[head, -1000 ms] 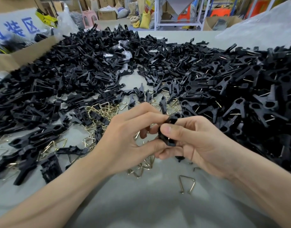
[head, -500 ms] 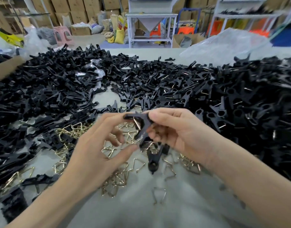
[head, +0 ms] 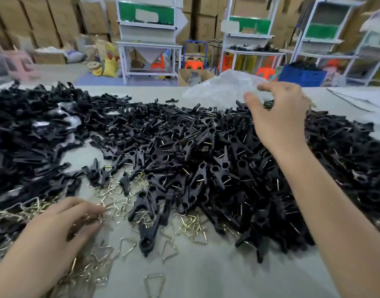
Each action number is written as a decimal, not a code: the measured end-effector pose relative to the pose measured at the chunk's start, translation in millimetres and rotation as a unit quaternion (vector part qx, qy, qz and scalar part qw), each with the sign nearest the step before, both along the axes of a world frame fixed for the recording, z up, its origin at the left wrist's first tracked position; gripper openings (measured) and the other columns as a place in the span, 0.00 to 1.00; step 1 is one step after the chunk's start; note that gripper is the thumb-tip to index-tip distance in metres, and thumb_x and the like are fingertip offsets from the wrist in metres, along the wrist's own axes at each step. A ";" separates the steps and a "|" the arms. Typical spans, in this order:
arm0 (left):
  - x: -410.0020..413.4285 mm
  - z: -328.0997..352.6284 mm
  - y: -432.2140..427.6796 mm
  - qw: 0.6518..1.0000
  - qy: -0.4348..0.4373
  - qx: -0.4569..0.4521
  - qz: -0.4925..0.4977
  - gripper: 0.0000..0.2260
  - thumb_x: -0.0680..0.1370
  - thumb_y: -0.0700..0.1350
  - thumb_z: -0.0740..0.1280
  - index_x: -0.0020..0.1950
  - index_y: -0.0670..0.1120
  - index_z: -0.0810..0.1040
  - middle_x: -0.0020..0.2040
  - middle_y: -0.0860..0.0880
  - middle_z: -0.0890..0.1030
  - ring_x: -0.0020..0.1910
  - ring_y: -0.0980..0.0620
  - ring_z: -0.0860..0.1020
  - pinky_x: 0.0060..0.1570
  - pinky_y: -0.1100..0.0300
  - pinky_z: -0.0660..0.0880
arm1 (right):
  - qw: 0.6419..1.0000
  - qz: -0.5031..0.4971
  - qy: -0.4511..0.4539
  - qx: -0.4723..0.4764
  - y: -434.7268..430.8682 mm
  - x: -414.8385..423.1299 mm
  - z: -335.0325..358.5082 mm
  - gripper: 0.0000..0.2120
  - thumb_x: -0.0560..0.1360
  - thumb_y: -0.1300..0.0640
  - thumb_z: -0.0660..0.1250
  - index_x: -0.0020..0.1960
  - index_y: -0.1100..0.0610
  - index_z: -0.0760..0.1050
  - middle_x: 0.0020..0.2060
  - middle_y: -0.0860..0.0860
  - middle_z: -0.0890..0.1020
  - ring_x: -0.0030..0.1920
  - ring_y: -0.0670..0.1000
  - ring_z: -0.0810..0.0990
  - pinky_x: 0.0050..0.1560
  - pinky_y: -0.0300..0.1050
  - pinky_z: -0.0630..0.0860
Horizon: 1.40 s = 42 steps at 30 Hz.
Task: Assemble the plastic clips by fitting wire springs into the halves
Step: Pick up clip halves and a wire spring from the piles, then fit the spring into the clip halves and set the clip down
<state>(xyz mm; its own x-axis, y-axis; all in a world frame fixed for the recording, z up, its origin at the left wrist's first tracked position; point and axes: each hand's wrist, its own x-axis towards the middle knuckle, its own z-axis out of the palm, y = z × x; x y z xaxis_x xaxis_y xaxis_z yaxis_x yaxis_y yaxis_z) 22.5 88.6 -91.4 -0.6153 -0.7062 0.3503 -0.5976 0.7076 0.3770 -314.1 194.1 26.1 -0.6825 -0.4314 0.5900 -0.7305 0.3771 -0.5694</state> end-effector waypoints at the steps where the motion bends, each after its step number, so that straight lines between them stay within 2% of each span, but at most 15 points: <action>1: -1.3 3.3 3.1 1.000 0.001 0.009 -0.001 0.17 0.67 0.43 0.76 0.45 0.65 0.78 0.48 0.67 0.75 0.41 0.66 0.76 0.40 0.66 0.74 | 0.999 0.017 0.032 0.002 -5.1 11.4 -3.9 0.18 0.76 0.45 0.64 0.62 0.54 0.76 0.63 0.53 0.71 0.68 0.55 0.63 0.59 0.40 0.55; 2: -2.6 6.9 6.2 1.000 0.006 0.020 0.004 0.18 0.66 0.40 0.77 0.43 0.63 0.79 0.46 0.66 0.76 0.39 0.66 0.76 0.37 0.72 0.70 | 0.997 0.047 0.060 0.009 -9.9 25.5 -9.0 0.17 0.76 0.47 0.65 0.61 0.54 0.76 0.62 0.52 0.72 0.67 0.54 0.63 0.61 0.40 0.55; 4: -5.2 11.7 10.5 0.999 0.018 0.033 0.018 0.15 0.68 0.37 0.77 0.42 0.58 0.80 0.38 0.65 0.77 0.33 0.66 0.76 0.34 0.74 0.67 | 0.983 0.158 0.088 0.042 -16.6 59.8 -22.3 0.15 0.76 0.50 0.66 0.60 0.54 0.77 0.59 0.51 0.75 0.66 0.53 0.65 0.62 0.40 0.57; 7: -7.7 15.8 10.9 0.997 0.052 0.028 0.049 0.08 0.71 0.39 0.74 0.45 0.52 0.83 0.38 0.66 0.76 0.35 0.68 0.75 0.37 0.78 0.68 | 0.919 0.353 0.087 0.155 -19.0 100.2 -47.6 0.12 0.77 0.52 0.66 0.58 0.54 0.79 0.53 0.49 0.80 0.61 0.48 0.71 0.58 0.32 0.60; 9: -6.9 16.6 10.0 0.994 0.064 0.018 0.081 0.06 0.73 0.44 0.73 0.48 0.52 0.84 0.36 0.66 0.75 0.36 0.69 0.74 0.37 0.78 0.67 | 0.882 0.405 0.108 0.216 -19.5 111.4 -61.9 0.11 0.78 0.53 0.64 0.59 0.53 0.78 0.51 0.48 0.80 0.58 0.47 0.71 0.57 0.31 0.61; 11: -6.0 21.5 9.2 0.993 0.070 0.035 0.086 0.08 0.73 0.50 0.71 0.51 0.53 0.83 0.36 0.67 0.76 0.37 0.68 0.75 0.40 0.76 0.67 | 0.872 0.411 0.112 0.240 -20.0 116.4 -69.4 0.12 0.78 0.55 0.64 0.60 0.52 0.78 0.52 0.46 0.79 0.59 0.46 0.71 0.58 0.30 0.61; 14: 2.6 31.4 0.9 0.995 0.019 0.038 0.090 0.17 0.73 0.60 0.62 0.58 0.56 0.79 0.45 0.63 0.81 0.47 0.59 0.77 0.50 0.60 0.73 | 0.880 0.414 0.076 0.219 -25.0 122.6 -69.4 0.10 0.77 0.55 0.65 0.57 0.51 0.80 0.50 0.46 0.81 0.54 0.46 0.76 0.57 0.37 0.68; 17: 21.4 32.3 -15.0 0.979 -0.087 0.007 0.183 0.18 0.78 0.56 0.62 0.66 0.55 0.74 0.60 0.52 0.78 0.61 0.47 0.72 0.59 0.49 0.71 | 0.894 0.400 0.069 0.190 -43.9 132.5 -69.5 0.10 0.77 0.55 0.66 0.56 0.51 0.81 0.46 0.47 0.81 0.48 0.48 0.78 0.52 0.41 0.73; 20: 31.1 26.9 -22.1 0.966 -0.120 0.052 0.221 0.17 0.79 0.53 0.64 0.68 0.56 0.73 0.64 0.51 0.73 0.64 0.45 0.69 0.62 0.46 0.69 | 0.895 0.365 0.086 0.240 -70.6 147.7 -77.3 0.14 0.78 0.48 0.63 0.59 0.53 0.78 0.44 0.49 0.76 0.50 0.51 0.76 0.50 0.44 0.72; 23: 30.9 25.5 -23.3 0.975 -0.062 0.052 0.207 0.08 0.77 0.48 0.68 0.56 0.53 0.79 0.54 0.51 0.75 0.54 0.47 0.74 0.58 0.48 0.71 | 0.881 0.318 0.125 0.326 -88.7 160.4 -88.0 0.17 0.76 0.42 0.63 0.58 0.53 0.75 0.49 0.51 0.75 0.56 0.54 0.74 0.51 0.47 0.71; 25: 31.0 25.8 -24.5 0.978 -0.027 0.041 0.205 0.03 0.76 0.46 0.70 0.48 0.52 0.79 0.46 0.54 0.74 0.48 0.50 0.74 0.52 0.54 0.71 | 0.892 0.320 0.127 0.293 -90.1 163.9 -94.6 0.10 0.77 0.47 0.64 0.53 0.52 0.76 0.46 0.50 0.75 0.53 0.55 0.75 0.47 0.45 0.68; 28: 29.3 27.0 -26.2 0.977 0.025 0.012 0.211 0.03 0.75 0.43 0.71 0.45 0.52 0.80 0.39 0.60 0.70 0.41 0.57 0.73 0.41 0.70 0.65 | 0.907 0.332 0.108 0.235 -88.1 161.2 -97.1 0.03 0.75 0.54 0.68 0.47 0.52 0.78 0.40 0.47 0.76 0.49 0.53 0.74 0.43 0.44 0.65; 31: 27.5 27.7 -26.1 0.973 0.066 0.018 0.221 0.05 0.73 0.43 0.74 0.44 0.51 0.80 0.38 0.61 0.72 0.38 0.64 0.72 0.37 0.76 0.64 | 0.918 0.339 0.072 0.193 -86.7 155.5 -92.1 0.03 0.72 0.54 0.72 0.44 0.51 0.80 0.35 0.45 0.75 0.46 0.52 0.74 0.41 0.44 0.66; 38: 27.4 33.3 -22.2 0.962 0.123 0.099 0.224 0.07 0.70 0.48 0.76 0.36 0.51 0.79 0.34 0.56 0.80 0.36 0.61 0.76 0.35 0.77 0.67 | 0.915 0.378 0.000 0.138 -85.8 155.8 -89.1 0.05 0.70 0.55 0.74 0.41 0.53 0.78 0.35 0.45 0.72 0.36 0.45 0.71 0.42 0.44 0.71; 42: 23.6 34.5 -18.7 0.959 0.150 0.121 0.207 0.06 0.72 0.44 0.75 0.38 0.52 0.79 0.37 0.56 0.81 0.38 0.61 0.77 0.36 0.77 0.67 | 0.907 0.399 -0.046 0.125 -85.2 157.0 -84.3 0.03 0.70 0.54 0.74 0.41 0.52 0.80 0.36 0.48 0.77 0.37 0.47 0.77 0.43 0.44 0.74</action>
<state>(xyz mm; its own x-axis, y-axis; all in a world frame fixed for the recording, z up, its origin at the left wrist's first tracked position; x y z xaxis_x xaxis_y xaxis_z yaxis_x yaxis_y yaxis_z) 46.1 70.0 -56.9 -0.1626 -0.9512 0.2622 -0.6475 0.3034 0.6991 -157.1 108.9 -58.2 -0.1361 -0.9222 0.3621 -0.7808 -0.1251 -0.6121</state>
